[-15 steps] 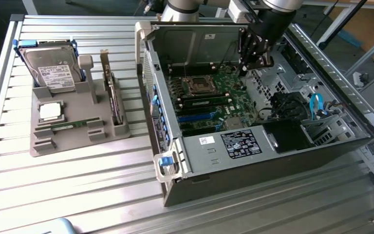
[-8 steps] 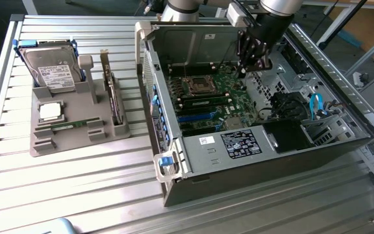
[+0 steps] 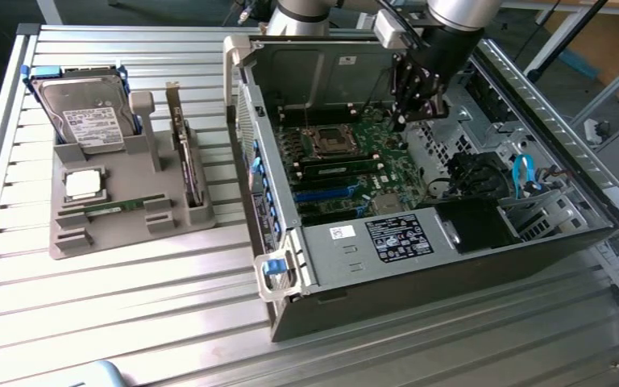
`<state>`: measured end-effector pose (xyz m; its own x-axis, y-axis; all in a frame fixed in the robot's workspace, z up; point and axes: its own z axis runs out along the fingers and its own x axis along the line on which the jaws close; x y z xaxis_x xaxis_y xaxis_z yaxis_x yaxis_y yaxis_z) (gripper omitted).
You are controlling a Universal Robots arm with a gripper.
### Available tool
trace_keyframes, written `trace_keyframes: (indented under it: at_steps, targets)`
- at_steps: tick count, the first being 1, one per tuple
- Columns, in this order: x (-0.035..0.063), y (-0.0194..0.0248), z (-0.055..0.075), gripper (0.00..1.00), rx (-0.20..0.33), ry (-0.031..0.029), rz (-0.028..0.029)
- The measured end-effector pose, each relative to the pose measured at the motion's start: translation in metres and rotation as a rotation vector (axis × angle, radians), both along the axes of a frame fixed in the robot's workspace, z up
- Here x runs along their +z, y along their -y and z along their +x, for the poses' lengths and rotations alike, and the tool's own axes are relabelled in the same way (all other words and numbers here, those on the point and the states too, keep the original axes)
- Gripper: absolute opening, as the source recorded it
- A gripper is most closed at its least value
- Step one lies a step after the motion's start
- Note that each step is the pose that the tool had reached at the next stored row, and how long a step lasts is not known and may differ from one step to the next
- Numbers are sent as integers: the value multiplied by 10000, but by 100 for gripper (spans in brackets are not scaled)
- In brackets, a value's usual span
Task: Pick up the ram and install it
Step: 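Press down the ram until it locks into place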
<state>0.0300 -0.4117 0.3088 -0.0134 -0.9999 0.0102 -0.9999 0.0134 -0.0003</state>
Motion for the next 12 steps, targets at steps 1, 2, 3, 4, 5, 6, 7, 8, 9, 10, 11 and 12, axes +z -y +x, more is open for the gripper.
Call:
trace_keyframes:
  at_steps: [1,2,3,4,5,6,7,8,9,10,11,12]
  targets:
    - [-5,0,1,11,0,0,0]
    - [-10,0,2,11,-1,0,0]
    - [-16,0,4,11,-2,0,0]
    - [-23,0,5,11,-3,0,1]
    - [-29,0,8,11,-4,0,0]
    - [-35,0,9,11,-5,0,0]
    - [-41,0,10,11,-6,0,0]
    - [-51,0,10,11,-7,0,0]
    - [-59,0,11,11,-8,0,0]
    - [-69,0,12,11,-8,0,0]
    - [-77,0,13,11,-8,0,0]
    - [-90,0,14,11,-8,0,0]
